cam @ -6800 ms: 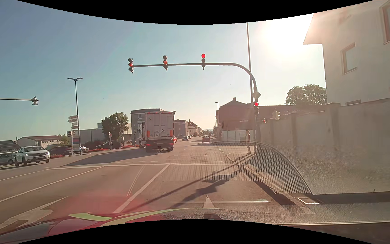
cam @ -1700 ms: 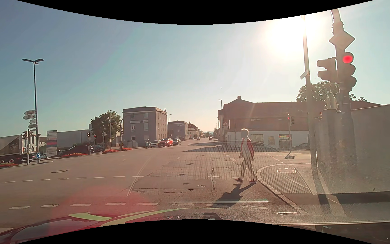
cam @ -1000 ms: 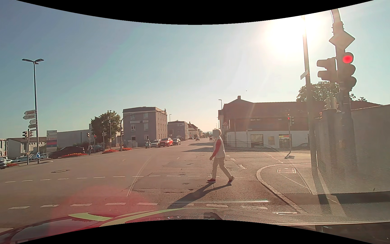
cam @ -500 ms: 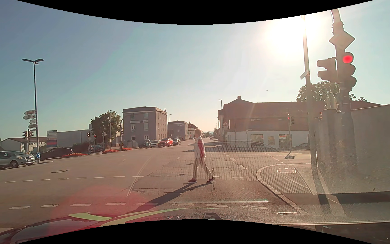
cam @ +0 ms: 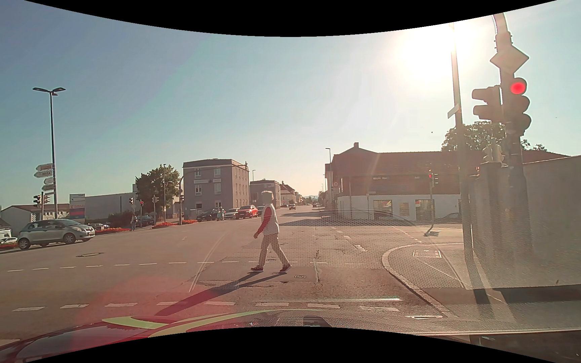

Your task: Follow the waypoints while adhering to traffic rules and regulations

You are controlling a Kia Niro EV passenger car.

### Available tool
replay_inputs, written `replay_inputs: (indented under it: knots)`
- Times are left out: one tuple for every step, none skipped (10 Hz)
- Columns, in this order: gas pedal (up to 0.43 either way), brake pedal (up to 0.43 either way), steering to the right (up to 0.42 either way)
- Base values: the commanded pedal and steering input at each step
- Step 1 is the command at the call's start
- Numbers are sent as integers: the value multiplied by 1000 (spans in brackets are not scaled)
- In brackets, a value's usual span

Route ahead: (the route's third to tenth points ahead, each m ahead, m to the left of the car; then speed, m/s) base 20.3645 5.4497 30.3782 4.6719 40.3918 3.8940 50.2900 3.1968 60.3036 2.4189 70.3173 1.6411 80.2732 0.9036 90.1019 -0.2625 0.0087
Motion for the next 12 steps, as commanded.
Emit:
replay_inputs:
  knots:
    - [0,262,1]
    - [0,262,1]
    - [0,262,1]
    - [0,262,0]
    - [0,262,1]
    - [0,262,0]
    - [0,262,0]
    - [0,268,1]
    - [0,262,0]
    - [0,262,0]
    - [0,262,0]
    - [0,268,1]
